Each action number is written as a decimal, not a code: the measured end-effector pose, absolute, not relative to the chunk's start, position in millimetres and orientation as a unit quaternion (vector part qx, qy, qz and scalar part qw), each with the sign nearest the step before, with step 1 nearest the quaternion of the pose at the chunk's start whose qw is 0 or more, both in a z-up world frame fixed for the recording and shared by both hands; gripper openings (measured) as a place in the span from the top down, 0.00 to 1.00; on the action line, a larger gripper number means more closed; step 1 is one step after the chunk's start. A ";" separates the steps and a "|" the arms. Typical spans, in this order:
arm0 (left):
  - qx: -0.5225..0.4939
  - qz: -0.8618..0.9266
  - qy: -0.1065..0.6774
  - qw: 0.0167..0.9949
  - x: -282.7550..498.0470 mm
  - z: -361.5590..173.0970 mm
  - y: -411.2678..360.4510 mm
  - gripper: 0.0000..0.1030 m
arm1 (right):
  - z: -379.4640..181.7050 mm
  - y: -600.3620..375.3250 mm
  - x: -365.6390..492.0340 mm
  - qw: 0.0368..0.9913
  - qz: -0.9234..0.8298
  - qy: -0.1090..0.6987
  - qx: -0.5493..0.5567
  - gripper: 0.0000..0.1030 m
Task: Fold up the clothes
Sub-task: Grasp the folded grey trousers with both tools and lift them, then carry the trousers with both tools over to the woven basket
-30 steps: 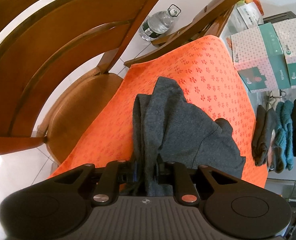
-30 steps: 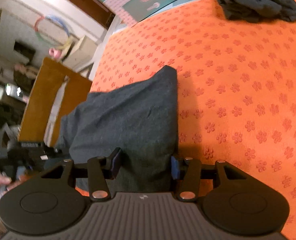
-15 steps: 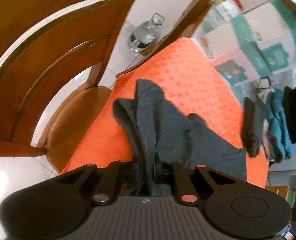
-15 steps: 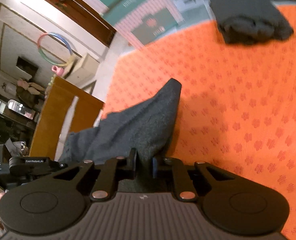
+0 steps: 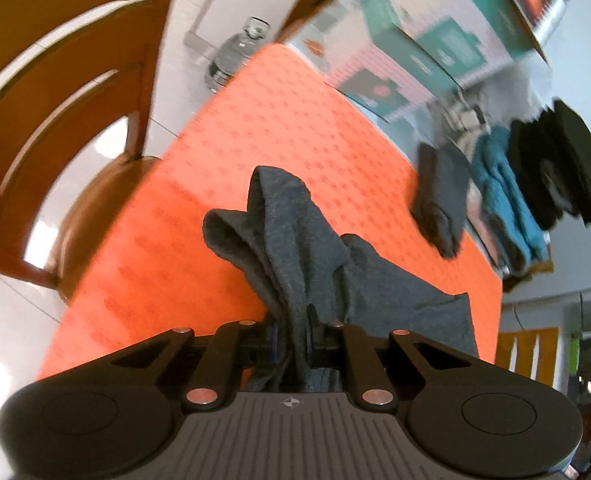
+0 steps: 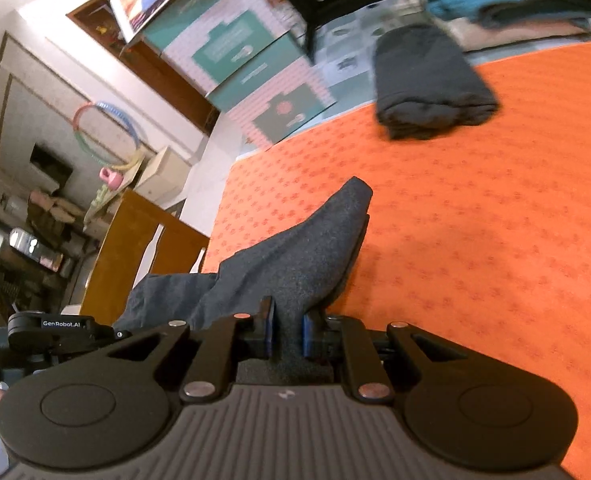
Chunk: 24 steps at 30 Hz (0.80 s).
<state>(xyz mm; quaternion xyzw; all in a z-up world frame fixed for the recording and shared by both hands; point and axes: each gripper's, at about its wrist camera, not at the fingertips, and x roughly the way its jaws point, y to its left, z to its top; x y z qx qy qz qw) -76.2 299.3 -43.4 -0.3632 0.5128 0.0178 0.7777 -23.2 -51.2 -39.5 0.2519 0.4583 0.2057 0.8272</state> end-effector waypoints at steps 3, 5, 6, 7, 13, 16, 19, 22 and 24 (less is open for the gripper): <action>-0.352 0.002 0.517 0.780 -77.6 -40.8 270.2 0.86 | -35.0 -77.3 -39.0 0.831 0.192 0.453 0.259 0.86; -0.350 -0.008 0.520 0.780 -79.5 -40.1 248.0 0.86 | -32.2 -98.7 -49.7 0.834 0.184 0.449 0.263 0.86; -0.349 -0.011 0.521 0.779 -80.9 -39.6 236.3 0.86 | -30.7 -110.0 -55.1 0.835 0.180 0.447 0.265 0.86; -0.347 -0.015 0.523 0.779 -82.3 -38.8 222.0 0.86 | -29.2 -121.6 -60.6 0.836 0.176 0.446 0.267 0.86; -0.338 -0.029 0.519 0.785 -95.6 -28.6 132.1 0.86 | -23.3 -203.8 -91.8 0.841 0.164 0.439 0.269 0.86; -0.337 -0.030 0.516 0.787 -104.8 -24.7 85.6 0.86 | -18.7 -247.7 -105.6 0.845 0.165 0.434 0.264 0.86; -0.333 -0.032 0.514 0.790 -111.8 -23.0 37.5 0.86 | -13.6 -293.3 -118.7 0.849 0.165 0.428 0.262 0.86; -0.330 -0.033 0.511 0.793 -117.0 -23.5 -2.8 0.87 | -12.5 -334.7 -129.6 0.852 0.165 0.423 0.262 0.86; -0.329 -0.033 0.511 0.794 -118.2 -23.7 -28.3 0.87 | -12.0 -362.2 -136.8 0.853 0.164 0.420 0.262 0.86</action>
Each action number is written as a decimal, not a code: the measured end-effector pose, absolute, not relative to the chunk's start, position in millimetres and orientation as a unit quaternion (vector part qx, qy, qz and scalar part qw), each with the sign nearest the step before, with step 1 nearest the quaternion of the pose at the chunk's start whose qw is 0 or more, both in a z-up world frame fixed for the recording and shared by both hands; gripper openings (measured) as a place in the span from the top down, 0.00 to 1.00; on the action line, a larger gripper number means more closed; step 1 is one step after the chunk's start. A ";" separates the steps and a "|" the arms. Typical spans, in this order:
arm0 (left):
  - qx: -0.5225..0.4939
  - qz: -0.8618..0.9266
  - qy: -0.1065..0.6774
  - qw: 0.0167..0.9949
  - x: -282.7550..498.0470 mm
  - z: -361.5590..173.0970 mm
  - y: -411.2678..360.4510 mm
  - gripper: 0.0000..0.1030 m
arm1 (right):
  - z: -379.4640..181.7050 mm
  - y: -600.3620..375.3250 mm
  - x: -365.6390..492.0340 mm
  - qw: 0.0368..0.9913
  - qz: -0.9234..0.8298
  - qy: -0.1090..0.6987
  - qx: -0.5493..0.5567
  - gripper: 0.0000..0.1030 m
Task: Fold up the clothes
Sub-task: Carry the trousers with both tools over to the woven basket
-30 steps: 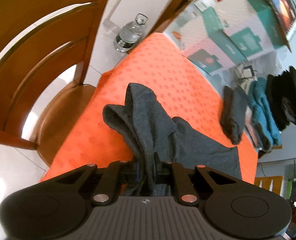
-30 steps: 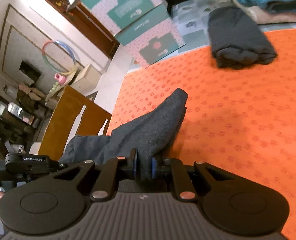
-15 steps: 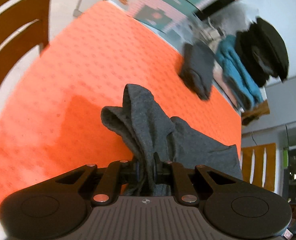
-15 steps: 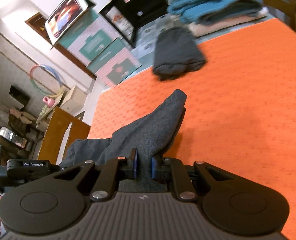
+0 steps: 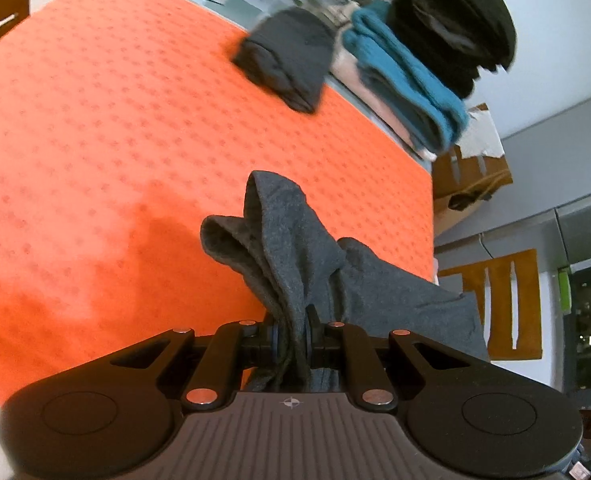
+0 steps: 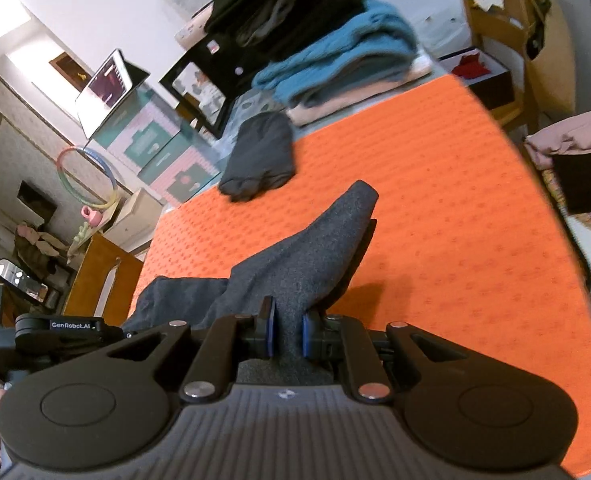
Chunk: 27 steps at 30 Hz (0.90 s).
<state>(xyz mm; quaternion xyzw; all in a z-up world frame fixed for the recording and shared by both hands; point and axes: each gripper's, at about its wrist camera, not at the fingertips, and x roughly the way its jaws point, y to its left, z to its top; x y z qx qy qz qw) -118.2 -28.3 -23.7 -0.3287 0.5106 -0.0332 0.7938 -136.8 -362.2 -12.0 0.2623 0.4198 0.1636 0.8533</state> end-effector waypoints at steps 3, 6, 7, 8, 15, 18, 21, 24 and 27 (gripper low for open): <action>-0.331 -0.038 0.516 0.789 -118.2 -22.5 -61.1 0.87 | -13.4 -399.0 -145.6 0.853 0.154 0.422 0.265 0.86; -0.318 -0.054 0.522 0.789 -114.7 -19.6 -93.5 0.87 | -13.3 -430.6 -154.2 0.852 0.137 0.422 0.276 0.86; -0.311 -0.064 0.524 0.791 -111.0 -18.8 -102.9 0.87 | -12.9 -440.5 -156.9 0.853 0.131 0.420 0.281 0.86; -0.304 -0.074 0.525 0.792 -107.2 -17.9 -112.4 0.87 | -12.6 -450.3 -159.5 0.853 0.124 0.418 0.286 0.86; -0.255 -0.149 0.545 0.785 -73.6 -17.1 -182.3 0.87 | -11.4 -514.2 -182.3 0.864 0.049 0.391 0.312 0.87; -0.241 -0.175 0.553 0.779 -58.8 -16.4 -220.4 0.87 | -17.0 -545.2 -189.7 0.863 0.018 0.385 0.327 0.87; -0.229 -0.195 0.554 0.776 -44.4 -15.6 -262.6 0.87 | -24.1 -580.4 -191.6 0.860 -0.004 0.381 0.341 0.87; -0.224 -0.207 0.555 0.774 -28.0 -21.9 -312.2 0.87 | -29.9 -622.0 -188.2 0.859 -0.018 0.377 0.346 0.87; -0.225 -0.209 0.558 0.771 -14.3 -36.1 -363.8 0.87 | -41.9 -674.9 -176.7 0.858 -0.029 0.380 0.345 0.87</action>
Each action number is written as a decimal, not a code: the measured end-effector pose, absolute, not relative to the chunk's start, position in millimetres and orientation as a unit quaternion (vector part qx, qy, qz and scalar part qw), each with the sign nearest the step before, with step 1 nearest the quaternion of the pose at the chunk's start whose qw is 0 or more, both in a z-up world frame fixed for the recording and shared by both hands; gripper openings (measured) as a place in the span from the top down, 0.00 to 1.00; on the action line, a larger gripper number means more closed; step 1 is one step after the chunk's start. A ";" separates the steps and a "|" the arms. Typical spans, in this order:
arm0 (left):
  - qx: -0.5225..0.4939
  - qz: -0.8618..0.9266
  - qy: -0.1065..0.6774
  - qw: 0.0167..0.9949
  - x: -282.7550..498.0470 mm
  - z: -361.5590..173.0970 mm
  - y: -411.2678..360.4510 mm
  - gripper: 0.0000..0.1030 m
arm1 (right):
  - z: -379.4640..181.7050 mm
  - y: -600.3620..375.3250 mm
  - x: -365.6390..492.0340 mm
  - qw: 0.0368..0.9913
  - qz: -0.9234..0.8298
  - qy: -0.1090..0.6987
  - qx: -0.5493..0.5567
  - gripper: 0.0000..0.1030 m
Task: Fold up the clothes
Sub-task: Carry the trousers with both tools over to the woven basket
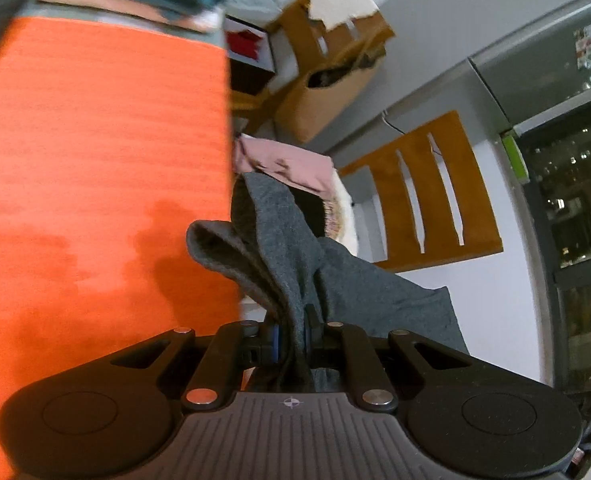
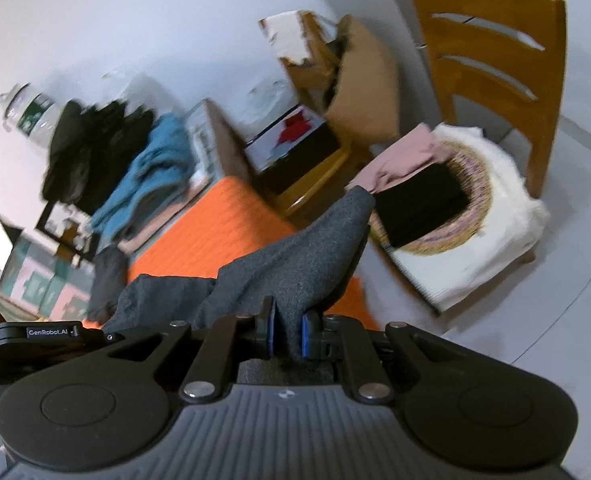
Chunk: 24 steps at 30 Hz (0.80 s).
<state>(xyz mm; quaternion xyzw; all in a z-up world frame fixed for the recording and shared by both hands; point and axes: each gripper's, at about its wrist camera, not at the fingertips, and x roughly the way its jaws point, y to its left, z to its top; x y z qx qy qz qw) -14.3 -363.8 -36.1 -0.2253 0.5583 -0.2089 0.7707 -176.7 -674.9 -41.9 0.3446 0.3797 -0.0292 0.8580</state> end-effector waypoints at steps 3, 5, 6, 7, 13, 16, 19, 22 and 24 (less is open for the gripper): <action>-0.228 -0.203 0.559 0.771 -0.1 -56.9 -420.9 0.87 | -60.6 -733.7 -157.1 0.858 -0.037 0.389 0.333 0.87; -0.223 -0.192 0.552 0.780 10.5 -75.2 -461.0 0.87 | -78.0 -774.0 -140.2 0.857 -0.034 0.399 0.323 0.87; -0.219 -0.185 0.548 0.786 14.7 -86.1 -479.2 0.87 | -88.9 -794.6 -131.1 0.858 -0.029 0.401 0.319 0.87; -0.215 -0.179 0.543 0.792 18.8 -97.1 -497.3 0.87 | -99.8 -812.4 -122.2 0.859 -0.026 0.404 0.313 0.87; -0.206 -0.117 0.528 0.816 45.0 -186.3 -576.7 0.87 | -190.5 -904.0 -51.2 0.862 -0.007 0.430 0.269 0.87; -0.204 -0.087 0.522 0.824 55.9 -239.2 -597.2 0.87 | -243.3 -925.2 -15.7 0.868 0.015 0.434 0.239 0.88; -0.188 -0.061 0.526 0.827 76.1 -289.2 -609.5 0.87 | -297.0 -930.3 15.3 0.869 0.028 0.451 0.204 0.88; -0.169 -0.050 0.532 0.828 94.0 -334.7 -620.6 0.87 | -346.7 -931.7 37.4 0.865 0.039 0.469 0.172 0.89; -0.160 -0.044 0.540 0.825 103.6 -361.7 -623.8 0.87 | -377.9 -932.8 48.0 0.861 0.042 0.481 0.161 0.89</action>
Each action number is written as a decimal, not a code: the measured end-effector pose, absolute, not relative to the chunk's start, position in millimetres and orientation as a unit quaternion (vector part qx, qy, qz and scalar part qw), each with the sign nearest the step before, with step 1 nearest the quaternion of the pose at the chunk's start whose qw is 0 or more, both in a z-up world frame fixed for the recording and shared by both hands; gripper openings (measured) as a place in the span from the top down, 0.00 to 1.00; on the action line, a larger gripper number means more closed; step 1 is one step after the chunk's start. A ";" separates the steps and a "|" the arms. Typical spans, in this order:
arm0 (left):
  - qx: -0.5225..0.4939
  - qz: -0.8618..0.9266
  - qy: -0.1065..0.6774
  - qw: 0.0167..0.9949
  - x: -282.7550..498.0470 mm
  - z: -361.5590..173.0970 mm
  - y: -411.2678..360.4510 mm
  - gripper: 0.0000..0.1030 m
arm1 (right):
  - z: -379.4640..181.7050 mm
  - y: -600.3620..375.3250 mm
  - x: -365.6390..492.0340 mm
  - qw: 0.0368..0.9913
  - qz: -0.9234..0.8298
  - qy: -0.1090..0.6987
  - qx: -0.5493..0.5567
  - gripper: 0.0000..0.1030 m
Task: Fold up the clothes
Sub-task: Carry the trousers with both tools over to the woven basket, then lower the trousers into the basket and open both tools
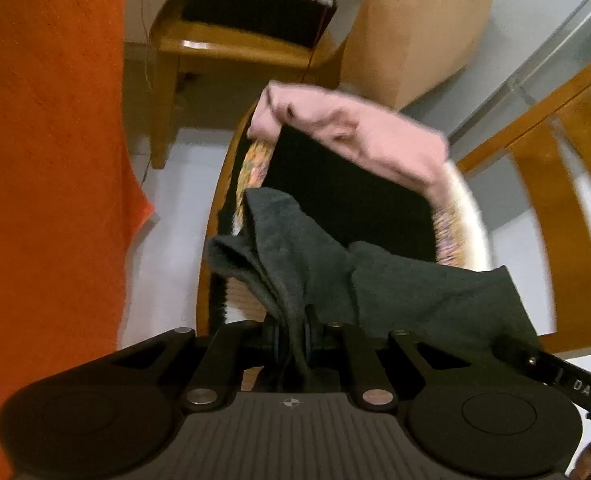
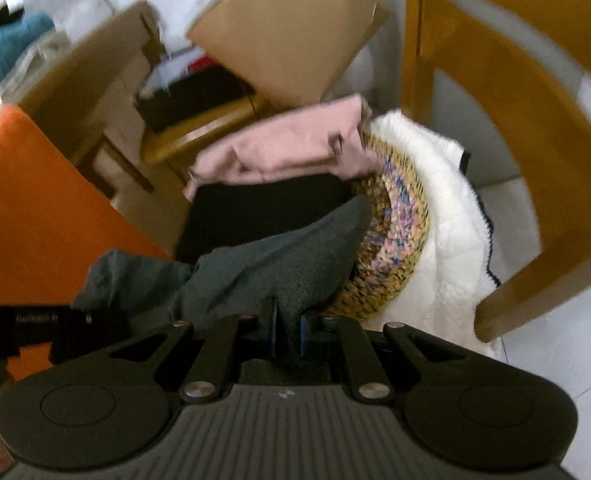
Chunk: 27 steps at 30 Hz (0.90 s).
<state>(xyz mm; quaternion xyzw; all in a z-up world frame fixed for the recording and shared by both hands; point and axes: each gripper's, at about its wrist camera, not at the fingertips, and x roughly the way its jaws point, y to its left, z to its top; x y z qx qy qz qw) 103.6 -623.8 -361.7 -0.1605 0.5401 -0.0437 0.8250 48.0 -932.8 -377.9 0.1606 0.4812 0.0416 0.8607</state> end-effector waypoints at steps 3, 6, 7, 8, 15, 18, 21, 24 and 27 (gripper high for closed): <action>-0.155 -0.032 0.551 0.819 111.8 -393.5 -620.3 0.85 | -416.1 -934.3 57.0 0.856 0.043 0.492 0.154 0.89; -0.155 -0.017 0.569 0.808 114.3 -408.6 -613.2 0.79 | -442.9 -936.0 62.7 0.846 0.040 0.511 0.150 0.89; -0.154 -0.009 0.575 0.804 113.9 -410.7 -610.1 0.76 | -450.3 -936.8 63.9 0.841 0.039 0.518 0.148 0.88; -0.151 0.006 0.577 0.803 111.3 -408.8 -605.8 0.74 | -457.4 -937.6 65.1 0.838 0.037 0.525 0.145 0.87; -0.149 0.041 0.585 0.797 91.9 -368.4 -582.7 0.58 | -464.2 -946.1 64.4 0.828 -0.001 0.547 0.125 0.79; -0.151 0.031 0.588 0.794 84.5 -345.0 -581.9 0.56 | -444.8 -944.2 61.3 0.830 -0.008 0.545 0.114 0.78; -0.140 0.013 0.587 0.798 75.1 -315.0 -586.0 0.54 | -416.7 -940.7 54.7 0.833 -0.008 0.543 0.109 0.78; -0.134 -0.008 0.583 0.802 63.4 -280.0 -592.4 0.53 | -379.8 -936.1 46.0 0.834 -0.006 0.541 0.109 0.78; -0.122 -0.034 0.570 0.812 49.9 -238.4 -596.0 0.43 | -337.1 -931.3 35.0 0.835 0.003 0.538 0.116 0.75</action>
